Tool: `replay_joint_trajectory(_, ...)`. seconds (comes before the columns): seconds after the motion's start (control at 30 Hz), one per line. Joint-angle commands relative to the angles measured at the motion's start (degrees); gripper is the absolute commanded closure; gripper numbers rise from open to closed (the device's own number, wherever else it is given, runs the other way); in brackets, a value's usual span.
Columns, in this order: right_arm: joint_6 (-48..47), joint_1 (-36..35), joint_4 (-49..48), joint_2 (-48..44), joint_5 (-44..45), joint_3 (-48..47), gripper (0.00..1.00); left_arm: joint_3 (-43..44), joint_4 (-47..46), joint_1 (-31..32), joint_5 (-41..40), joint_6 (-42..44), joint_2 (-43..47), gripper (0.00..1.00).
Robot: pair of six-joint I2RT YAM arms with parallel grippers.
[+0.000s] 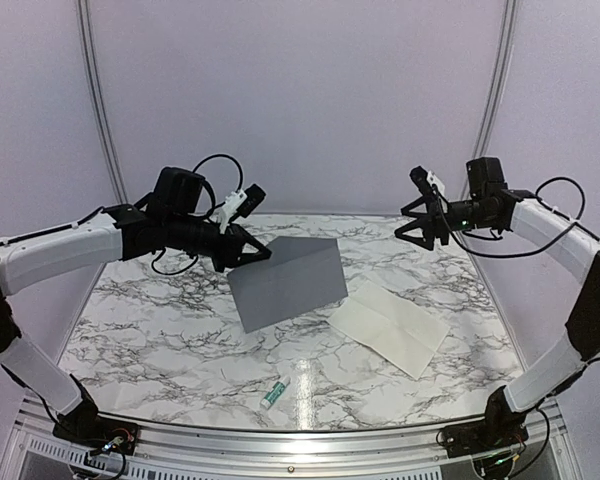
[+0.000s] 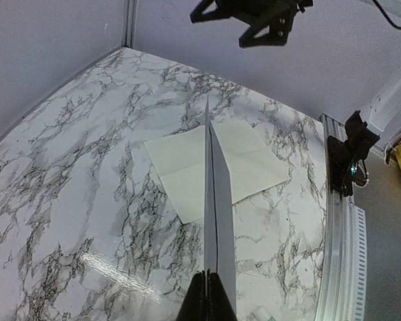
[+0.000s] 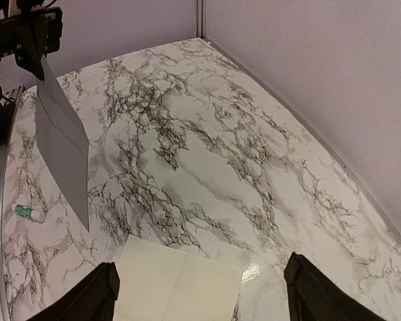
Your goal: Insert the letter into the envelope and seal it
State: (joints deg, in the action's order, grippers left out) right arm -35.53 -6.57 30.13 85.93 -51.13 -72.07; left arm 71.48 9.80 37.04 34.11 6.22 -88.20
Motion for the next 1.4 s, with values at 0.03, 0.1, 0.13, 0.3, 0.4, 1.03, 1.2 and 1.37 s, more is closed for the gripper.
replay_joint_trajectory(0.03, -4.02, -8.65, 10.30, -3.28, 5.33, -7.12, 0.20, -4.53, -2.53, 4.90, -3.60, 1.84, 3.86, 1.00)
replay_joint_trajectory(0.1, -6.07, -12.41, 11.87, -3.11, 8.19, -7.91, 0.24, -5.30, -2.54, 5.44, -1.49, 2.38, 4.05, 1.00)
replay_joint_trajectory(0.13, -6.77, -14.37, 12.31, -2.94, 9.70, -7.96, 0.27, -5.48, -2.53, 5.60, -0.43, 2.46, 3.87, 1.00)
replay_joint_trajectory(0.3, -9.21, -21.93, 14.33, -1.55, 12.78, -7.60, 0.37, -6.04, -1.76, 7.66, 0.94, 3.87, 3.65, 1.00)
replay_joint_trajectory(0.4, -9.89, -24.97, 14.93, -0.80, 11.91, -7.61, 0.38, -6.33, -1.22, 8.96, 1.14, 4.85, 4.21, 1.00)
replay_joint_trajectory(1.03, -8.75, -32.21, 17.51, 5.67, 6.23, -11.59, 0.78, -6.01, -0.57, 10.09, 1.34, 5.49, 3.90, 1.00)
replay_joint_trajectory(1.2, -8.37, -32.24, 17.41, 5.88, 5.13, -11.59, 1.00, -5.85, -0.57, 10.16, 1.25, 5.41, 3.75, 1.00)
replay_joint_trajectory(1.37, -9.03, -32.32, 18.00, 5.92, 4.58, -12.06, 1.00, -5.73, -0.55, 10.41, 0.10, 5.29, 3.28, 0.74)
